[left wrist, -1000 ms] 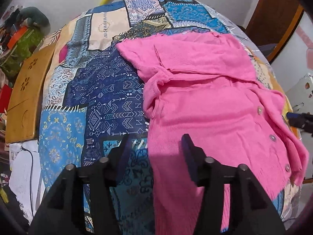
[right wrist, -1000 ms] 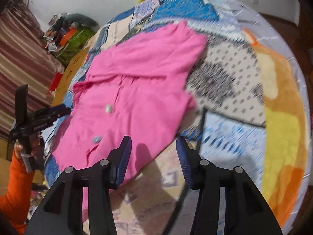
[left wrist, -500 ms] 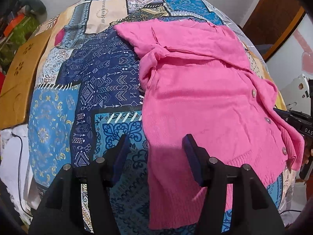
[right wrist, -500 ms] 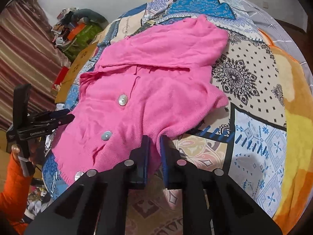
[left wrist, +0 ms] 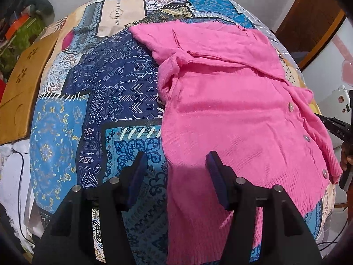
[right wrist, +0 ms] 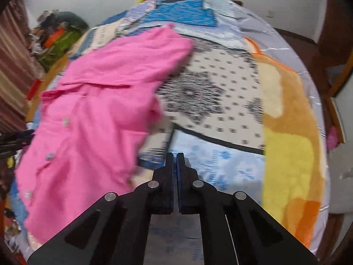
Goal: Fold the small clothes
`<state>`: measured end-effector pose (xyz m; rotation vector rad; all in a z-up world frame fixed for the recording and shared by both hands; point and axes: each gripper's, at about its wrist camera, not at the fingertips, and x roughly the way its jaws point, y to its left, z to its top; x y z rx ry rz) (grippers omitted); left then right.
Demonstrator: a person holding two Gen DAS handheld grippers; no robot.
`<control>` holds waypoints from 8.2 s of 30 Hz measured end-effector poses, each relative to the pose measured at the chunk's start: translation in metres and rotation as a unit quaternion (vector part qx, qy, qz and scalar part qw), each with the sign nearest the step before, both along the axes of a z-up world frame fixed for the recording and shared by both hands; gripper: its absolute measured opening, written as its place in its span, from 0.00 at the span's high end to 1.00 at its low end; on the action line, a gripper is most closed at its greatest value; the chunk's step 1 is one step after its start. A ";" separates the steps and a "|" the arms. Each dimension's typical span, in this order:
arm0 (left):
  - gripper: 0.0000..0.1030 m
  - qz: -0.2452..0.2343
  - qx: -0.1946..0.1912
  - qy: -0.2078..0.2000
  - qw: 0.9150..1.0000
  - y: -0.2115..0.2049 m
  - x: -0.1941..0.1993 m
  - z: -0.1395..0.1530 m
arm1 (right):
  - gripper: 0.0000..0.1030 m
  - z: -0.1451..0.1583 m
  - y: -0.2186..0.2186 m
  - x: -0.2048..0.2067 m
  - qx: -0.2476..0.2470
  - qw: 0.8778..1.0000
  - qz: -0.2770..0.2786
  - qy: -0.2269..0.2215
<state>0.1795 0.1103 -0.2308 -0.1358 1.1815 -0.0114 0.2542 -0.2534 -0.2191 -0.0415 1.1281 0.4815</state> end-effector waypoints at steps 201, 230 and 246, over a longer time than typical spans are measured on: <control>0.63 0.050 -0.032 -0.013 0.998 0.048 0.247 -0.018 | 0.83 0.001 0.073 0.181 -0.059 0.995 0.010 -0.083; 0.85 0.040 -0.023 0.026 0.999 -0.002 0.113 -0.008 | 0.39 0.021 0.112 0.051 0.042 0.995 0.087 0.027; 0.85 -0.011 -0.100 0.029 0.995 -0.057 0.074 0.006 | 0.36 0.020 0.112 0.028 0.071 0.994 0.058 0.059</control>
